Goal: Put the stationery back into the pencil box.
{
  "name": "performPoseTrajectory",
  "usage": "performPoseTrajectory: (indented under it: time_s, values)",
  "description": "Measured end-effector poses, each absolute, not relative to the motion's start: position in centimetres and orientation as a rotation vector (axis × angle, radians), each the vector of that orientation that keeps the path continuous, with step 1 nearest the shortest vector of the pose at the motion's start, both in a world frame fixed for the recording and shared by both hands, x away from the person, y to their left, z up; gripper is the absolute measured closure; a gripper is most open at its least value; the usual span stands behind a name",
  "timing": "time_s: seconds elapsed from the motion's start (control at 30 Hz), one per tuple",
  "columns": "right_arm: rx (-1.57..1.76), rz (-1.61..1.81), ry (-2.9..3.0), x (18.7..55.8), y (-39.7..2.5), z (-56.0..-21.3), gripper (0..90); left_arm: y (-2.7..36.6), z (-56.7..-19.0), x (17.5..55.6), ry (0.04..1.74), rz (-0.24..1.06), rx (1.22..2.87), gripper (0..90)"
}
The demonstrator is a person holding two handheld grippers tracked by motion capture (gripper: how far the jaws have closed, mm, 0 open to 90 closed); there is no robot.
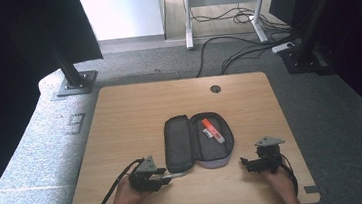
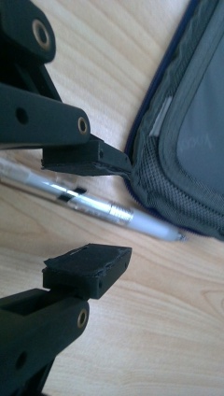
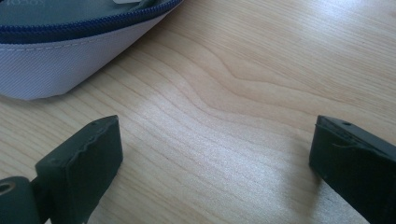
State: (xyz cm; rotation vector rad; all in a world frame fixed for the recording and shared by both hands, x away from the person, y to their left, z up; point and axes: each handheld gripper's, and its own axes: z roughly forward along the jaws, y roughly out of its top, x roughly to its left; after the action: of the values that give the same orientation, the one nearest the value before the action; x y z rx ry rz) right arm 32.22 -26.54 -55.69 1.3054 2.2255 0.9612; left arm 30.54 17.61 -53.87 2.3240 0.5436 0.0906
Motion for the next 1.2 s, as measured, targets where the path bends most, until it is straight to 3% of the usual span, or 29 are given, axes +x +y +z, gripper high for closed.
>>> performPoseTrajectory:
  time_s: [0.3, 0.43, 1.2]
  values:
    - [1.305, 0.961, 2.225, 32.2, -26.5, -55.7, 2.2, 17.1, -54.1, 30.0, 0.483, 0.126, 2.339, 65.1]
    - [1.305, 0.961, 2.225, 32.2, -26.5, -55.7, 2.2, 17.2, -54.1, 30.0, 0.476, 0.129, 2.344, 79.1]
    - [1.306, 0.961, 2.225, 32.2, -26.5, -55.7, 2.2, 16.1, -52.1, 29.0, 0.38, 0.046, 2.333, 80.3]
